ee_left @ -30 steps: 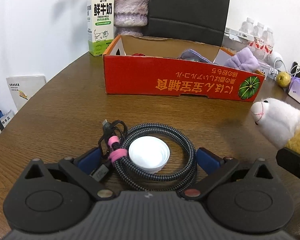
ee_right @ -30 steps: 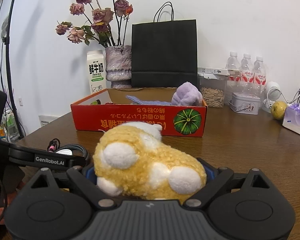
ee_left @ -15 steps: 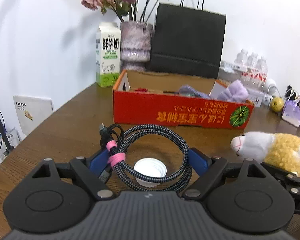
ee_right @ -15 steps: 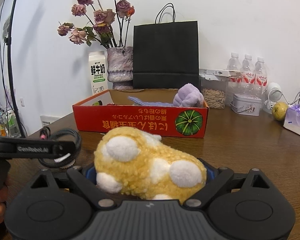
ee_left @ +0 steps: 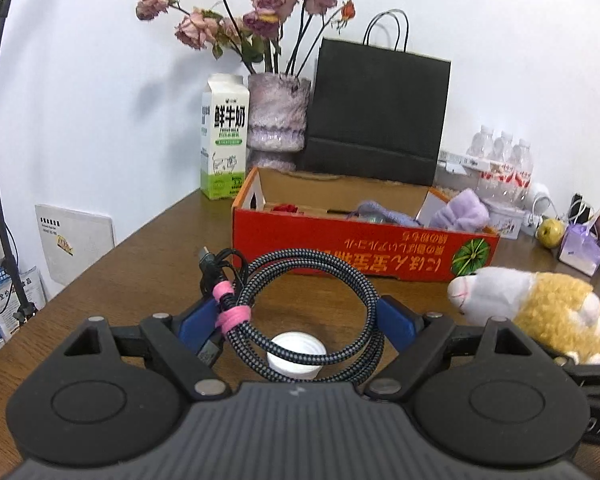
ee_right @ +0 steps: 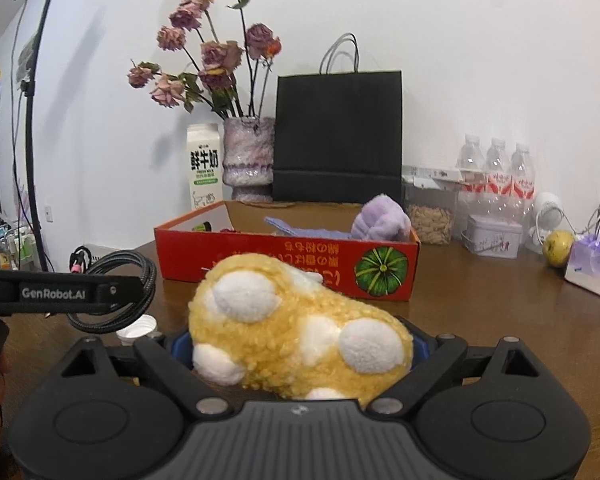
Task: Organize objects
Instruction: 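Lift the cable coil with the left gripper while the right gripper carries the plush toward the box, then carry the cable coil and plush toy with both grippers over the red box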
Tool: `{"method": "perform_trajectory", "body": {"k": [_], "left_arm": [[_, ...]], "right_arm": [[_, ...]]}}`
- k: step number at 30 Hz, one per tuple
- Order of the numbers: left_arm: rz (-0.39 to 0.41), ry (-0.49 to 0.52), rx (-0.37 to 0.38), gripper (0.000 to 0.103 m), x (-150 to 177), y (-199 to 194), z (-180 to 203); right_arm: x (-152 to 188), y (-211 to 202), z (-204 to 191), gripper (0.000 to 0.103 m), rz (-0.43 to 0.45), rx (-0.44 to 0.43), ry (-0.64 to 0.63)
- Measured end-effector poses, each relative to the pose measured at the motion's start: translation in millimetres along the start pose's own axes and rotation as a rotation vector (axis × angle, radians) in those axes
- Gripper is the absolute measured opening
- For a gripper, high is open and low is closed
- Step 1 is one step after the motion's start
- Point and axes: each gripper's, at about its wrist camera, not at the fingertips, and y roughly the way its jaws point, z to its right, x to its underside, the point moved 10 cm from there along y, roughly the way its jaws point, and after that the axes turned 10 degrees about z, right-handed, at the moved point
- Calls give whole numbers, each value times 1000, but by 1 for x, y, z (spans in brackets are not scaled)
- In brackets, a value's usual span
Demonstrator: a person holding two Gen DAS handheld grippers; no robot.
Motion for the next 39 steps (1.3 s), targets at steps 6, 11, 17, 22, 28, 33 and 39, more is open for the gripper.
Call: {"method": "perform_trajectory", "body": {"k": [6, 11, 17, 22, 28, 33, 39], "left_arm": [[36, 9, 5, 87, -16, -4, 9], [51, 10, 17, 87, -30, -1, 18], [77, 19, 15, 87, -51, 4, 27], [85, 19, 19, 87, -64, 14, 34], [93, 3, 14, 87, -74, 33, 43], [96, -37, -2, 87, -80, 52, 44], [80, -80, -17, 87, -84, 76, 40]], "right_arm": [[-10, -4, -2, 93, 45, -1, -4], [-18, -1, -5, 93, 66, -5, -9], [-35, 8, -10, 93, 104, -14, -23], [-44, 19, -11, 93, 122, -14, -33], [-53, 37, -9, 93, 134, -5, -34], [-56, 52, -5, 93, 144, 6, -31], [-61, 71, 1, 93, 160, 16, -32]]}}
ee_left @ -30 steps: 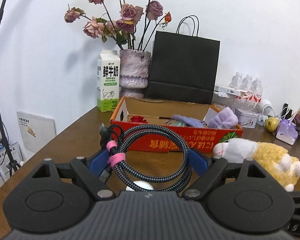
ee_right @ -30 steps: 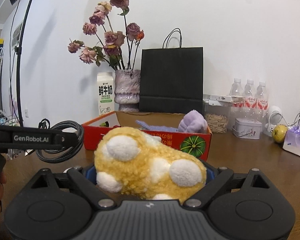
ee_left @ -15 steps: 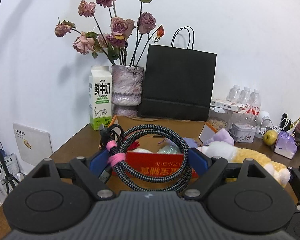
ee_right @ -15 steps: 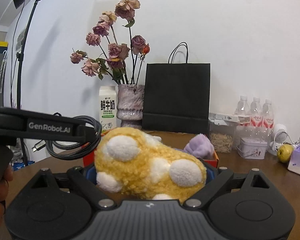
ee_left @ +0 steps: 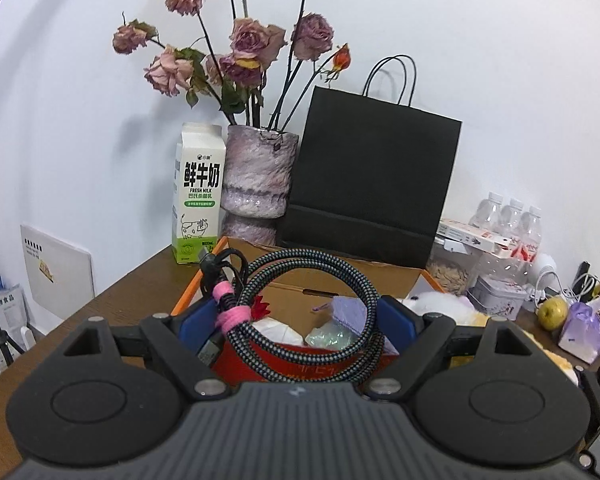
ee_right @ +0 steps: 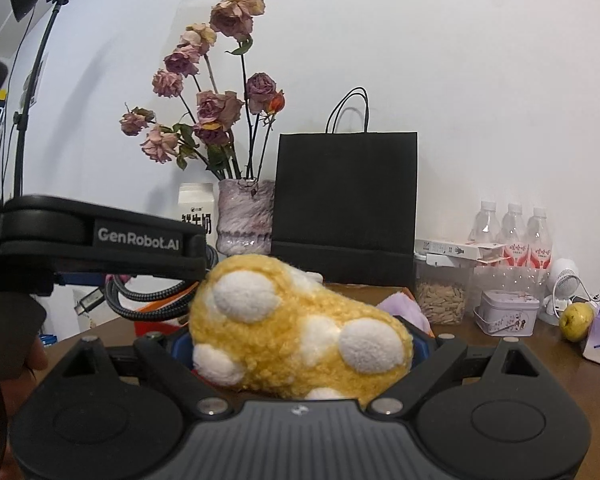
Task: Organize objects
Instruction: 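Carry the cable coil and plush toy with both grippers over the red box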
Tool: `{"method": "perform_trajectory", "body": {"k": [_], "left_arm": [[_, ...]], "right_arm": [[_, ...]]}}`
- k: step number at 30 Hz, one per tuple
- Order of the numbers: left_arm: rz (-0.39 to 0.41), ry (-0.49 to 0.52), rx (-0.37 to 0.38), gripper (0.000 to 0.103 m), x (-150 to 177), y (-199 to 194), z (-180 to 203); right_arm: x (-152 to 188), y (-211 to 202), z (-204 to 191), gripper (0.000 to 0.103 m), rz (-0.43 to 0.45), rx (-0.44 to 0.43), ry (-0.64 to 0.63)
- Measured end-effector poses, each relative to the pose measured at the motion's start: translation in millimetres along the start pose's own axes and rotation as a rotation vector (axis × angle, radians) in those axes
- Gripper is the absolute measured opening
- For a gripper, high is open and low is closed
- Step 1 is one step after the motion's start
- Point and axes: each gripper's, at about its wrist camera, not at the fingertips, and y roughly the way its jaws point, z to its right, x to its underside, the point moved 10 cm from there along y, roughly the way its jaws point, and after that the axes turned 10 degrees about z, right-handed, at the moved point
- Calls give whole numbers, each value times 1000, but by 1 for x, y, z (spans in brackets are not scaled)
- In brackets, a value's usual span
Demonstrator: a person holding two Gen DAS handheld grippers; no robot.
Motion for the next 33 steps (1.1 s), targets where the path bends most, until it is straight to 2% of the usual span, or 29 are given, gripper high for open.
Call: {"method": "perform_trajectory", "body": {"k": [18, 33], "left_arm": [[1, -19, -17, 87, -12, 66, -3], [3, 0, -20, 87, -19, 115, -5]], "right_arm": [[-7, 77, 7, 93, 31, 0, 12], [0, 131, 14, 93, 13, -12, -13]]}}
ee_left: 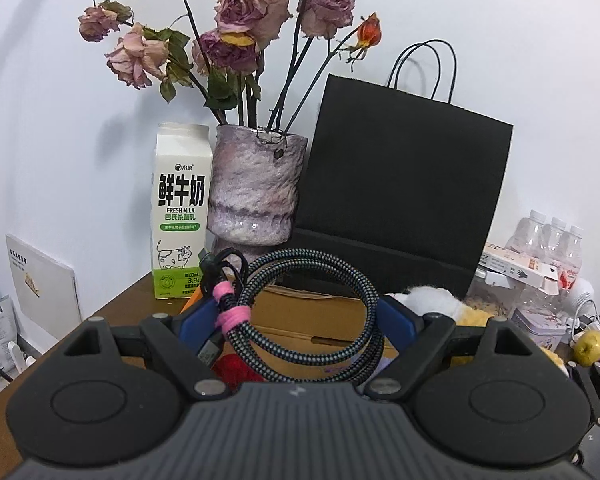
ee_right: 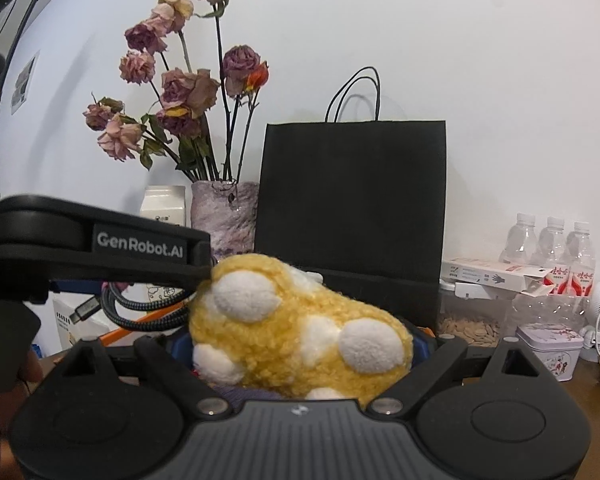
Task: Organize objects
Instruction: 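Carry the cable coil and plush toy with both grippers over the red box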
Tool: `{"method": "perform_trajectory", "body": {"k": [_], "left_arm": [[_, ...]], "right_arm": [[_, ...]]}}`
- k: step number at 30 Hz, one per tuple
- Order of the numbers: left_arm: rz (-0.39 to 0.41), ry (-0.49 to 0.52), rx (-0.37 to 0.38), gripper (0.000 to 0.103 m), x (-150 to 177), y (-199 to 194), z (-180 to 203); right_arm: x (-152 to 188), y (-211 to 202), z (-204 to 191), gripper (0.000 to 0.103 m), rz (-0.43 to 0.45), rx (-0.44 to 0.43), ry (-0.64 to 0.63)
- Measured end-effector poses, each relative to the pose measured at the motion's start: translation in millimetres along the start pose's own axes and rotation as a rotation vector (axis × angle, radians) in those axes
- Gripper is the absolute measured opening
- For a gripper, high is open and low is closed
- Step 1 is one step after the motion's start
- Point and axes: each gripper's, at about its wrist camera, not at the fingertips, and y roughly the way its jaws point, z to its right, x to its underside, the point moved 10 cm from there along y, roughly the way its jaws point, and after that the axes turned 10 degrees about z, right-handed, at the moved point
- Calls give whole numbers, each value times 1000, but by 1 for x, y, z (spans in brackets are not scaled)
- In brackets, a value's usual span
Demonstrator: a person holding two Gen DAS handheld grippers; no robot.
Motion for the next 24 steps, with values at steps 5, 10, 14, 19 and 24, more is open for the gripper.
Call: {"method": "perform_trajectory", "body": {"k": [5, 10, 14, 19, 24], "left_arm": [[-8, 5, -7, 87, 1, 13, -4], [-9, 8, -6, 87, 0, 22, -6], [-22, 16, -1, 87, 3, 28, -6], [-25, 23, 2, 87, 3, 34, -7], [-37, 35, 12, 89, 6, 41, -4]], "right_arm": [[4, 15, 2, 93, -11, -7, -6], [6, 25, 3, 93, -19, -12, -13], [8, 31, 3, 93, -30, -17, -13], [10, 37, 5, 93, -43, -18, -15], [15, 44, 8, 93, -67, 0, -19]]}}
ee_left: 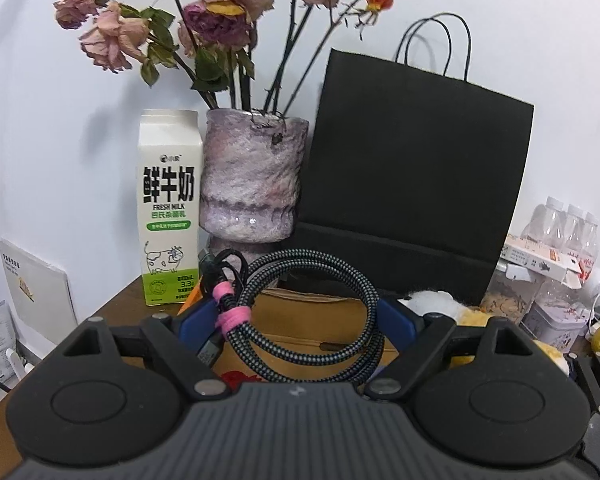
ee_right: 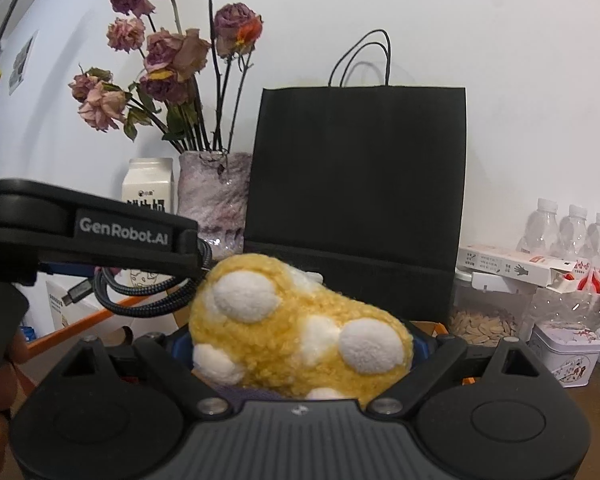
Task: Organize objects
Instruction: 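Carry the cable coil and plush toy with both grippers over the red box, then open both grippers to drop the plush toy and cable coil into the box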
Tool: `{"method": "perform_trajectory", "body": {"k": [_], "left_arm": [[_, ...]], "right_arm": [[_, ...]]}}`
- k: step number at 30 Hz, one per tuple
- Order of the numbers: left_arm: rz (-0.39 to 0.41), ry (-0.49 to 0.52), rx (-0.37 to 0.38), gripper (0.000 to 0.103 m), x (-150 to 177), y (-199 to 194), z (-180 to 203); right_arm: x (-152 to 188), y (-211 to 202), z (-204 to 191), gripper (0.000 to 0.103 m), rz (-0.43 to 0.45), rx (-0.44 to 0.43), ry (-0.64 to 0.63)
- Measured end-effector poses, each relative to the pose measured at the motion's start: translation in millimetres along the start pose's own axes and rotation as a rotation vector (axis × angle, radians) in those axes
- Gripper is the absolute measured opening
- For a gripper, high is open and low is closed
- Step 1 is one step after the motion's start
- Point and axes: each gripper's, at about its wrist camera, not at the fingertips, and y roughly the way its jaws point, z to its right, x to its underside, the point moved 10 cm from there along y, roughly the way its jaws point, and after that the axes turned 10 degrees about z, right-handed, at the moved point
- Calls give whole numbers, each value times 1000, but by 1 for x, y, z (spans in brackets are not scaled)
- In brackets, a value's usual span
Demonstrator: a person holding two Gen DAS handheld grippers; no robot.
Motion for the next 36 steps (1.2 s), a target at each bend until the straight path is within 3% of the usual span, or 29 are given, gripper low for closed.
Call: {"method": "perform_trajectory", "body": {"k": [2, 4, 6, 23, 36], "left_arm": [[-12, 3, 10, 91, 3, 2, 3], [0, 7, 5, 103, 3, 2, 3], [14, 7, 4, 103, 1, 1, 4], [42, -14, -3, 103, 0, -13, 2], [114, -17, -56, 103, 8, -58, -15]], "right_arm": [[3, 3, 2, 96, -17, 9, -1], [6, 5, 4, 98, -24, 17, 7], [5, 4, 5, 103, -20, 17, 20], [0, -12, 4, 103, 29, 6, 29], [0, -54, -4, 103, 79, 22, -37]]}}
